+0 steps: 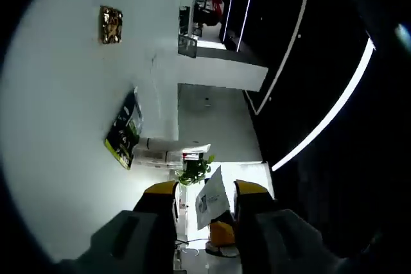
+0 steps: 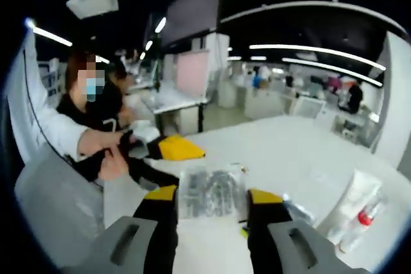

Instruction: Arrange the skincare products in the storage area until every visible bottle or jar stands upright without overlapping.

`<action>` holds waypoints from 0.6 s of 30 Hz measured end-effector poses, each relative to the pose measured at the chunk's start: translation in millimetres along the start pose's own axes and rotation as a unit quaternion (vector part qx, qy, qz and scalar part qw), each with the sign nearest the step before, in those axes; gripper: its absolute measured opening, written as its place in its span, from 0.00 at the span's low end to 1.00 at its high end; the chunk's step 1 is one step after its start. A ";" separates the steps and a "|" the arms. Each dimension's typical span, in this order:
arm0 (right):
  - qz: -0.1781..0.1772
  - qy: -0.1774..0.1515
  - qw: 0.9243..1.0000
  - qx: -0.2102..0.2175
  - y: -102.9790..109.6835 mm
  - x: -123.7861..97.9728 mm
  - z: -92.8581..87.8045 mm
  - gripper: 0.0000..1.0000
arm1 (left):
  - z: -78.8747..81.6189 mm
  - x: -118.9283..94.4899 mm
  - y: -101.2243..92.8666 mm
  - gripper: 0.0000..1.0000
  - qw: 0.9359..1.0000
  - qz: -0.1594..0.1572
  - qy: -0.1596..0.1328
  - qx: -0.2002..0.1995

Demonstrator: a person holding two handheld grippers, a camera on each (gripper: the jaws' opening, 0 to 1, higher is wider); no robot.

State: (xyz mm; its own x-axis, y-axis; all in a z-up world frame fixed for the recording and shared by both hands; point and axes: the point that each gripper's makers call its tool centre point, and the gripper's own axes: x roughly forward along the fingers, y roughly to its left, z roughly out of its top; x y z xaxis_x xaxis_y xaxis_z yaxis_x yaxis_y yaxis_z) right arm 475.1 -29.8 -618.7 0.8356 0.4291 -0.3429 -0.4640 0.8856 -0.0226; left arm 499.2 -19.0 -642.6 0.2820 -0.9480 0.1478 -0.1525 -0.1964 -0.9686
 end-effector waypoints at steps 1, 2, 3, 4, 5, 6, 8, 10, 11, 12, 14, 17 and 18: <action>-0.003 -0.018 1.000 0.018 -1.3 -1.0 5.9 0.38 | 2.7 2.4 -5.4 0.28 0.999 -0.018 -0.015 -0.033; -0.009 -0.032 0.999 0.033 -3.2 -1.9 10.2 0.38 | 3.8 3.2 -6.7 0.28 0.999 -0.023 -0.020 -0.044; -0.007 -0.052 0.997 0.061 -4.0 -3.2 15.9 0.38 | 7.0 4.3 -10.7 0.27 0.997 -0.035 -0.030 -0.063; -0.007 -0.065 0.995 0.079 -5.1 -3.7 19.1 0.38 | 10.4 5.2 -11.7 0.26 0.997 -0.037 -0.040 -0.063; -0.010 -0.079 0.992 0.098 -7.1 -4.3 22.9 0.38 | 14.6 6.1 -11.1 0.26 0.997 -0.033 -0.051 -0.055; -0.010 -0.104 0.988 0.113 -9.1 -5.1 29.7 0.38 | 16.2 7.1 -11.8 0.25 0.996 -0.033 -0.055 -0.054; -0.015 -0.118 0.984 0.135 -12.0 -6.2 33.8 0.38 | 19.7 10.5 -24.4 0.25 0.992 -0.063 -0.073 -0.075; -0.019 -0.130 0.981 0.141 -15.4 -6.7 38.7 0.38 | 12.4 14.3 -35.1 0.24 0.989 -0.089 -0.069 -0.092; -0.020 -0.133 0.981 0.140 -16.1 -6.9 40.5 0.38 | 8.1 16.0 -38.0 0.23 0.989 -0.096 -0.065 -0.095; -0.024 -0.140 0.980 0.140 -17.8 -7.6 44.8 0.38 | 1.4 18.5 -42.5 0.23 0.988 -0.107 -0.056 -0.098; -0.020 -0.150 0.978 0.143 -18.3 -9.1 52.5 0.38 | -6.3 21.4 -47.2 0.23 0.986 -0.121 -0.049 -0.106; -0.014 -0.162 0.978 0.128 -17.0 -11.1 63.4 0.38 | -14.4 23.3 -52.5 0.21 0.983 -0.136 -0.038 -0.119; -0.012 -0.164 0.979 0.123 -16.2 -11.9 65.7 0.38 | -15.2 23.2 -55.8 0.19 0.982 -0.145 -0.040 -0.118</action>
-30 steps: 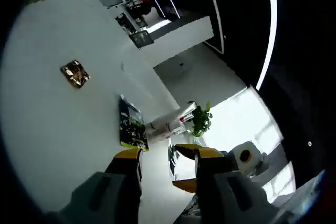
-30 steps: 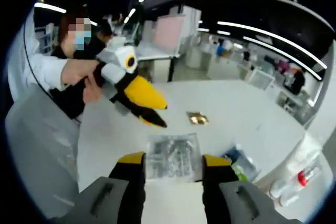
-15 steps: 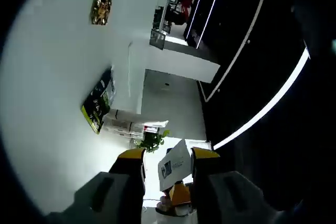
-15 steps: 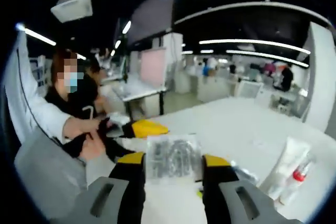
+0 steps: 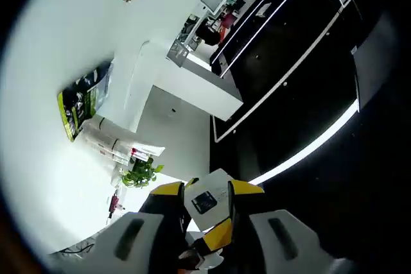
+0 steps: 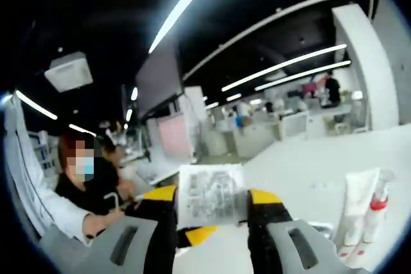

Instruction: Arrange the skincare products in the storage area until every visible bottle or jar stands upright without overlapping.

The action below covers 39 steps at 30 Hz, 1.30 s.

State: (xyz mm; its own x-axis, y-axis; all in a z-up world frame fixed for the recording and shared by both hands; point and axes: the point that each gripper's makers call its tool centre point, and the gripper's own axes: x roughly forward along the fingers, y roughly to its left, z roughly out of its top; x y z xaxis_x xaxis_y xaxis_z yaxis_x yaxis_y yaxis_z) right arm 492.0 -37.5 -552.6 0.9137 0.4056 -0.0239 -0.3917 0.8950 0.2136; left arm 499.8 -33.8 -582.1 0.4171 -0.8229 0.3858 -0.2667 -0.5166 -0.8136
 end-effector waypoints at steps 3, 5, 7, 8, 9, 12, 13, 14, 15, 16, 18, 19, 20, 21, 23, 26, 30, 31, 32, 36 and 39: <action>0.012 -0.017 1.000 0.017 6.2 1.3 7.7 0.38 | -2.9 2.0 -12.3 0.17 0.999 -0.033 0.000 -0.015; 0.019 -0.038 0.999 0.028 9.5 2.0 14.0 0.38 | -2.2 2.7 -26.5 0.17 0.997 -0.069 -0.008 -0.024; 0.027 -0.056 0.997 0.049 13.1 3.0 18.5 0.38 | -6.7 3.0 -29.4 0.18 0.997 -0.075 -0.001 -0.018; 0.031 -0.068 0.996 0.055 14.6 3.6 21.8 0.38 | -9.6 3.3 -29.7 0.18 0.997 -0.077 0.004 -0.020; 0.031 -0.078 0.995 0.059 14.8 4.1 24.8 0.38 | -14.7 3.5 -30.0 0.18 0.996 -0.079 0.016 -0.030; 0.044 -0.099 0.991 0.072 21.3 5.7 32.7 0.38 | -16.9 3.6 -40.7 0.16 0.992 -0.114 0.007 -0.049; 0.046 -0.102 0.991 0.071 22.0 5.9 33.5 0.38 | -17.8 3.6 -46.4 0.16 0.990 -0.127 0.003 -0.056; 0.048 -0.114 0.989 0.078 23.8 6.6 38.1 0.38 | -19.5 4.1 -47.2 0.16 0.990 -0.129 0.004 -0.053; 0.051 -0.124 0.987 0.085 25.1 6.8 41.4 0.38 | -21.4 5.4 -47.2 0.16 0.991 -0.126 0.007 -0.052; 0.057 -0.138 0.985 0.091 26.6 6.3 46.5 0.38 | -22.4 5.7 -47.5 0.16 0.991 -0.126 0.008 -0.052; 0.062 -0.164 0.978 0.114 25.0 4.2 56.5 0.38 | -23.4 5.5 -47.1 0.16 0.990 -0.127 0.011 -0.056; 0.060 -0.162 0.979 0.112 22.0 4.4 57.2 0.38 | -23.1 5.5 -46.8 0.16 0.990 -0.126 0.011 -0.057; 0.059 -0.158 0.980 0.109 21.6 5.3 57.4 0.38 | -24.0 5.4 -47.0 0.16 0.990 -0.125 0.010 -0.057; 0.060 -0.155 0.981 0.104 22.1 6.3 57.2 0.38 | -24.5 5.5 -47.7 0.15 0.990 -0.126 0.009 -0.057; 0.062 -0.149 0.982 0.097 25.0 8.3 55.2 0.38 | -27.3 6.0 -51.6 0.14 0.989 -0.134 0.013 -0.059; 0.066 -0.151 0.981 0.101 28.0 10.5 53.0 0.38 | -32.9 7.9 -52.4 0.15 0.989 -0.133 0.019 -0.054; 0.072 -0.171 0.976 0.109 30.7 11.2 56.6 0.38 | -32.4 7.1 -54.5 0.15 0.987 -0.143 0.014 -0.068; 0.076 -0.180 0.973 0.123 30.9 11.2 59.2 0.38 | -31.9 6.9 -55.5 0.14 0.987 -0.147 0.011 -0.071; 0.074 -0.181 0.973 0.122 30.2 11.5 59.4 0.38 | -31.7 7.1 -55.7 0.14 0.986 -0.148 0.011 -0.074; 0.077 -0.181 0.973 0.123 31.4 14.2 60.0 0.38 | -32.3 7.3 -59.3 0.15 0.986 -0.153 0.008 -0.071; 0.083 -0.200 0.967 0.130 31.4 12.9 68.0 0.38 | -33.8 7.9 -62.1 0.15 0.985 -0.158 0.009 -0.073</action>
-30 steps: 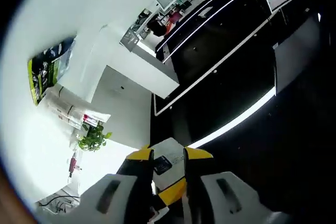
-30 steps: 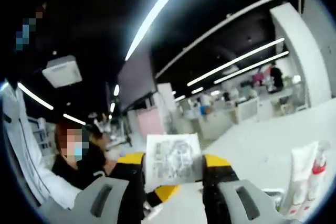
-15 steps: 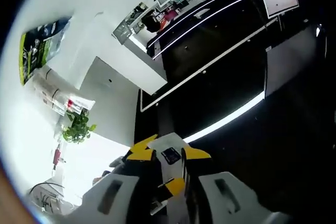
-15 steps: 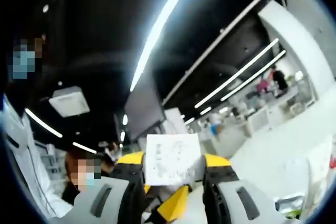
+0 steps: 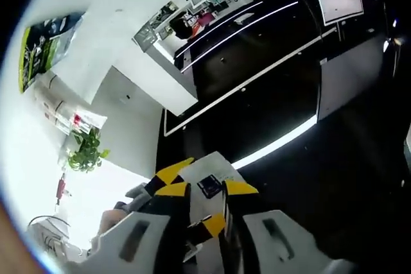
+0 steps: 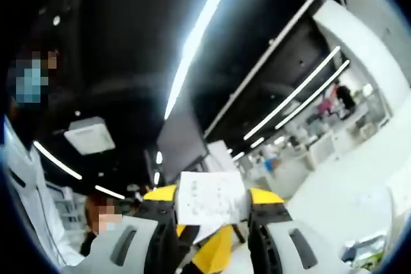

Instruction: Arrange the skincare products in the storage area until every visible bottle or jar stands upright without overlapping.

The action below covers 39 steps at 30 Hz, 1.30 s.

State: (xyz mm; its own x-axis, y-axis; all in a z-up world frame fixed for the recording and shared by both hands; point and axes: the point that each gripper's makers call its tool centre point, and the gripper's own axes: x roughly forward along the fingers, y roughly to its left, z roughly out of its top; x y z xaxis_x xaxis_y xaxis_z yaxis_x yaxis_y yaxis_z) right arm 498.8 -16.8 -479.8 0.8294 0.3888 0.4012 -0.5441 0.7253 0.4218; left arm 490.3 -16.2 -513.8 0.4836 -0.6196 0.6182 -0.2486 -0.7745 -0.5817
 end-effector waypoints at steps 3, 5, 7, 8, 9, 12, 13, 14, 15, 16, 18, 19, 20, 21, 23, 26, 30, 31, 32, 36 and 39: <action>0.005 -0.024 1.000 0.020 -0.7 1.8 8.7 0.38 | -6.2 2.3 -3.1 0.16 1.000 -0.008 0.009 -0.007; 0.008 -0.033 0.999 0.033 -0.2 1.9 11.5 0.38 | -9.3 2.6 -4.4 0.14 1.000 -0.011 0.012 -0.008; 0.012 -0.040 0.998 0.043 0.7 1.7 12.7 0.38 | -9.4 2.9 -5.7 0.14 1.000 -0.015 0.011 -0.012; 0.012 -0.043 0.998 0.045 0.9 1.4 12.6 0.38 | -9.6 3.1 -5.8 0.14 1.000 -0.015 0.012 -0.012; 0.014 -0.050 0.997 0.055 1.1 1.2 13.2 0.38 | -10.3 3.2 -5.7 0.14 1.000 -0.015 0.013 -0.011; 0.015 -0.058 0.996 0.070 -0.3 1.1 13.1 0.38 | -14.8 3.5 -3.9 0.14 1.000 -0.012 0.019 -0.012; 0.016 -0.059 0.995 0.076 -0.5 0.9 13.0 0.38 | -15.7 3.8 -3.7 0.14 1.000 -0.013 0.019 -0.013; 0.020 -0.066 0.994 0.089 0.5 0.5 14.2 0.38 | -16.9 4.1 -4.5 0.14 1.000 -0.016 0.020 -0.017; 0.020 -0.066 0.993 0.091 0.2 0.2 13.7 0.38 | -17.2 4.4 -4.9 0.14 0.999 -0.018 0.020 -0.018; 0.020 -0.065 0.994 0.089 0.7 -0.1 13.2 0.38 | -17.1 4.8 -5.3 0.14 0.999 -0.018 0.019 -0.018; 0.024 -0.057 0.994 0.089 2.6 -0.9 10.2 0.38 | -17.1 5.2 -6.3 0.13 0.999 -0.020 0.018 -0.018; 0.027 -0.056 0.994 0.089 3.7 -1.4 9.4 0.38 | -16.9 5.6 -7.2 0.12 0.999 -0.022 0.017 -0.018; 0.030 -0.058 0.994 0.092 5.0 -2.3 9.0 0.38 | -16.5 5.8 -7.6 0.11 0.999 -0.023 0.016 -0.019; 0.030 -0.059 0.993 0.097 4.5 -3.4 8.5 0.38 | -16.1 6.1 -7.8 0.09 0.999 -0.024 0.015 -0.022; 0.032 -0.060 0.992 0.106 4.5 -4.3 7.6 0.38 | -16.2 6.2 -6.0 0.03 1.000 -0.020 0.012 -0.021; 0.030 -0.059 0.992 0.108 3.7 -4.9 6.4 0.38 | -13.9 5.7 -1.2 0.02 0.999 -0.014 0.003 -0.048; 0.031 -0.060 0.992 0.111 2.6 -7.8 7.7 0.38 | -15.2 5.8 -1.1 0.01 0.999 -0.013 0.009 -0.036; 0.030 -0.060 0.992 0.111 1.6 -9.3 8.8 0.38 | -15.1 6.1 -1.1 0.00 0.999 -0.012 0.010 -0.036; 0.028 -0.059 0.992 0.112 0.4 -10.2 9.3 0.38 | -14.5 6.4 -1.5 0.00 0.999 -0.012 0.008 -0.037; 0.031 -0.052 0.992 0.110 0.5 -13.9 9.3 0.29 | -10.8 6.2 -1.3 0.00 0.999 -0.010 -0.001 -0.033; 0.031 -0.059 0.993 0.097 1.1 -18.3 13.5 0.08 | -2.6 5.5 -1.2 0.00 1.000 -0.009 -0.019 -0.023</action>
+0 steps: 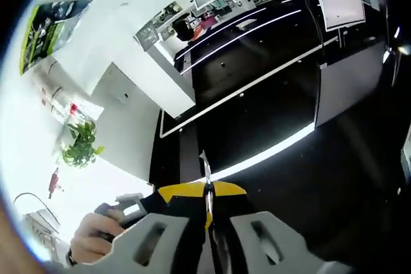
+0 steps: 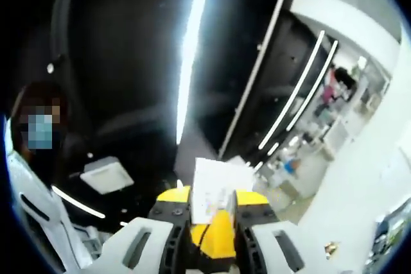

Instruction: Arrange the skincare products in the storage area until every visible bottle or jar stands upright without overlapping.

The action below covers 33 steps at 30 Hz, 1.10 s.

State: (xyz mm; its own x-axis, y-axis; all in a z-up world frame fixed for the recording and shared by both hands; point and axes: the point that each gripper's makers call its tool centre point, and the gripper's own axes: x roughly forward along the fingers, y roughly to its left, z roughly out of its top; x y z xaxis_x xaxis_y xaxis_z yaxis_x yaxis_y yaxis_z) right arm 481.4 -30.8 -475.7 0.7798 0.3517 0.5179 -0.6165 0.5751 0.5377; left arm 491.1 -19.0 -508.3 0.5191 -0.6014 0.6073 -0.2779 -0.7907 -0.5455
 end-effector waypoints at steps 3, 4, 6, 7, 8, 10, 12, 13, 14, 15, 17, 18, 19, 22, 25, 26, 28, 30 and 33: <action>0.005 0.014 1.000 -0.001 0.6 -2.4 -3.3 0.12 | -3.3 -0.4 0.2 0.00 1.000 0.004 0.013 0.015; 0.004 0.016 1.000 -0.004 0.6 -3.6 -3.4 0.11 | -3.5 -0.3 -0.5 0.00 1.000 0.003 0.013 0.016; -0.003 0.024 1.000 -0.010 -1.7 -5.8 -4.7 0.12 | -2.6 0.2 -1.3 0.00 1.000 0.006 0.016 0.024; -0.003 0.028 1.000 -0.011 -1.7 -6.5 -5.3 0.12 | -2.9 0.1 -0.1 0.00 0.999 0.013 0.020 0.035; -0.004 0.031 0.999 -0.010 -2.3 -7.6 -5.9 0.13 | -2.7 0.7 -0.1 0.00 0.998 0.018 0.025 0.046; -0.010 0.039 0.999 -0.016 -4.4 -9.1 -7.6 0.14 | -1.2 1.7 -1.6 0.00 0.998 0.022 0.030 0.059; -0.013 0.045 0.999 -0.019 -5.6 -10.0 -9.0 0.15 | 1.1 2.0 -2.3 0.00 0.997 0.024 0.031 0.063; -0.017 0.050 0.998 -0.021 -7.0 -10.8 -10.3 0.15 | 2.6 1.9 -1.4 0.00 0.997 0.029 0.030 0.068; -0.019 0.053 0.998 -0.023 -8.0 -11.4 -11.3 0.15 | 3.6 1.7 -1.0 0.00 0.996 0.031 0.031 0.078; -0.021 0.062 0.997 -0.027 -8.7 -12.5 -13.6 0.15 | 3.8 1.1 -0.4 0.00 0.995 0.036 0.038 0.086; -0.029 0.077 0.996 -0.041 -11.7 -14.9 -17.5 0.15 | 7.3 -0.4 4.1 0.00 0.992 0.055 0.042 0.110; -0.031 0.080 0.996 -0.040 -12.2 -15.6 -18.2 0.15 | 7.9 -1.1 5.0 0.00 0.990 0.060 0.046 0.117; -0.034 0.084 0.995 -0.042 -13.4 -17.0 -19.4 0.15 | 9.6 -2.2 6.7 0.00 0.989 0.071 0.051 0.120; -0.056 0.108 0.991 -0.055 -21.9 -22.2 -25.7 0.16 | 17.2 -4.3 10.0 0.00 0.985 0.087 0.051 0.140; -0.064 0.118 0.989 -0.057 -24.6 -24.4 -29.4 0.18 | 21.9 -7.2 14.9 0.00 0.980 0.105 0.057 0.158; -0.064 0.123 0.989 -0.056 -24.6 -25.3 -30.9 0.18 | 23.6 -7.8 16.2 0.00 0.979 0.109 0.057 0.164; -0.067 0.135 0.987 -0.060 -25.1 -27.6 -34.4 0.17 | 26.4 -8.3 16.6 0.00 0.978 0.113 0.055 0.169; -0.075 0.145 0.984 -0.067 -28.1 -30.5 -36.9 0.17 | 30.2 -9.1 17.5 0.00 0.974 0.122 0.057 0.180; -0.079 0.152 0.983 -0.064 -29.5 -33.3 -38.6 0.16 | 34.4 -10.1 16.9 0.00 0.968 0.132 0.063 0.205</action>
State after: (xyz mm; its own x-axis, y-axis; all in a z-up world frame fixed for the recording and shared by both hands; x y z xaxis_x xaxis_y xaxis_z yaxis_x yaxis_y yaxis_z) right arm 477.7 -30.9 -534.5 0.8734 0.4432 0.2018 -0.4812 0.7223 0.4967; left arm 508.9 -22.3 -543.6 0.3643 -0.8059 0.4667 -0.0294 -0.5109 -0.8592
